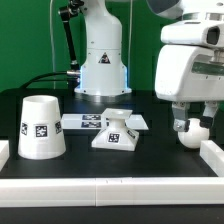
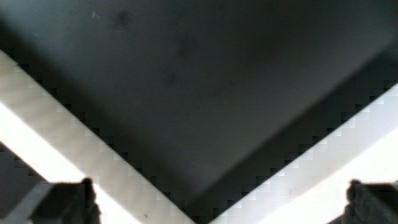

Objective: Assemble lamp

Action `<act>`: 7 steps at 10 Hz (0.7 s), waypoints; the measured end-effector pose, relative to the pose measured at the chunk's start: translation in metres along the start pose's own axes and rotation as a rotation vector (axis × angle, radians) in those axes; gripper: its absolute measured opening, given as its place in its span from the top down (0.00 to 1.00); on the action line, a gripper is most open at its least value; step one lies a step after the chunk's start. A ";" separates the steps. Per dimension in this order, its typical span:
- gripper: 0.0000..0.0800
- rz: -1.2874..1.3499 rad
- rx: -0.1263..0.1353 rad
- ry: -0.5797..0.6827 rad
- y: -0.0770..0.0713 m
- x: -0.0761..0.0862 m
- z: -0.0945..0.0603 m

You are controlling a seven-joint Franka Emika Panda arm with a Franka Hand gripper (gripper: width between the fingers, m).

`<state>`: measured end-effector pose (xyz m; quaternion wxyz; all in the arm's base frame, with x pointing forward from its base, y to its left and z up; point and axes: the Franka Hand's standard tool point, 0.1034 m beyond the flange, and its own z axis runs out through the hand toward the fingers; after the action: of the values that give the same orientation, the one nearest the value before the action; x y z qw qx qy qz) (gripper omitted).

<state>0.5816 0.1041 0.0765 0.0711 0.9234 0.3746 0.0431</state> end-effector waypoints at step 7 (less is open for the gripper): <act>0.13 0.007 0.001 0.002 -0.001 -0.014 0.001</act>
Offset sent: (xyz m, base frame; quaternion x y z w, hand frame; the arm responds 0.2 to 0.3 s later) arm 0.0000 0.0000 0.0000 0.0000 0.0000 0.0000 1.0000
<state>0.5711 0.0950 0.0751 0.0700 0.9247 0.3717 0.0439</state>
